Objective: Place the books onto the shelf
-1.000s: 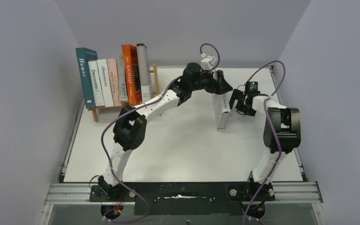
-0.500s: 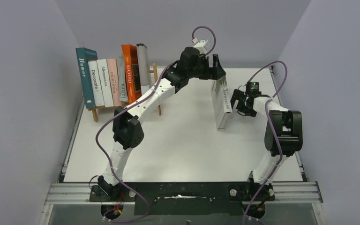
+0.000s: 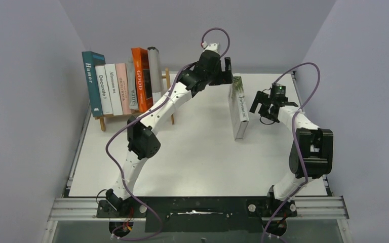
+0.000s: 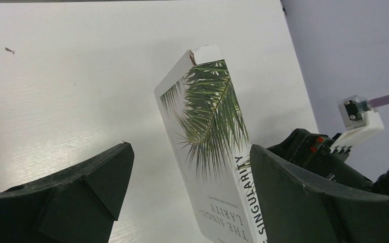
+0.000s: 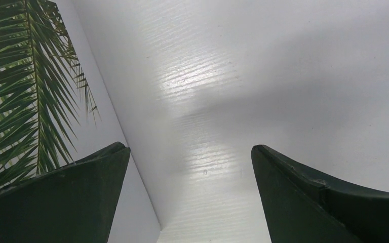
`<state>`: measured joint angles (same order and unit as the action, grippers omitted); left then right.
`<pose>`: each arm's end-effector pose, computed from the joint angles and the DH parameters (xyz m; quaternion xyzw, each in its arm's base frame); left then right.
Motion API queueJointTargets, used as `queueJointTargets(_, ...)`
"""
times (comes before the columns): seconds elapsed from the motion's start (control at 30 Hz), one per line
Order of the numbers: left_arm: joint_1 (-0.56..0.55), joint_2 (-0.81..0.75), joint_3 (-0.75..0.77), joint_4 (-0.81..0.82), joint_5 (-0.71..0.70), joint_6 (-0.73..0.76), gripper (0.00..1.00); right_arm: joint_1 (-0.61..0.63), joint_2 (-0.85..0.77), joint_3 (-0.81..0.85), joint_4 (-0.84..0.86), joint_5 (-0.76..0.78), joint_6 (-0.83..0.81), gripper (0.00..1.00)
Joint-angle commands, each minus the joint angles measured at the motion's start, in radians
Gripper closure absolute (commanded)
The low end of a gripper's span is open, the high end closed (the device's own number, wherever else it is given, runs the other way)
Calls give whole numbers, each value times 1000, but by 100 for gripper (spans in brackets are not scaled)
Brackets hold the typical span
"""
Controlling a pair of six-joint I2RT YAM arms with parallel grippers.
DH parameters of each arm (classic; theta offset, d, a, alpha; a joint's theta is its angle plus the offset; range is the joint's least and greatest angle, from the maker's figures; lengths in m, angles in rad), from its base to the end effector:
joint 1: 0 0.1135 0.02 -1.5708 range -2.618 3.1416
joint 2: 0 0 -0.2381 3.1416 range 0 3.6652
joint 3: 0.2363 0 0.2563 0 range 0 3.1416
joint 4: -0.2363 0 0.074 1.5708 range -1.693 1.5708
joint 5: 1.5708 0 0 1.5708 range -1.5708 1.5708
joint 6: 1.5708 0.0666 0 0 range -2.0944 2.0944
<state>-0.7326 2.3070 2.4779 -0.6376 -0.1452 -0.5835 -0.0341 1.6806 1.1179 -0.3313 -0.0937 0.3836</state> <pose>0.4080 -0.3541 0.3285 0.0253 0.8497 -0.2710 0.4516 0.3767 -0.0066 0.1586 0.1802 0.9250 0.1012 0.3189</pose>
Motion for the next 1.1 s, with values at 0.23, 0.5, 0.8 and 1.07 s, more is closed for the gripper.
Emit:
queueJointTargets(0.23,-29,69,59,32,61,-83,14,-14,-72,-37,42,-27,-4,2)
queueJointTargets(0.5,-49,90,32,86,103,-108,14,-13,-81,-43,56,-52,-14,2)
queueJointTargets(0.8,-56,112,29,92,124,-120,13,13,-69,-33,64,-60,-17,2)
queueJointTargets(1.07,-57,122,-5,118,124,-128,13,36,-64,-18,64,-49,-11,2)
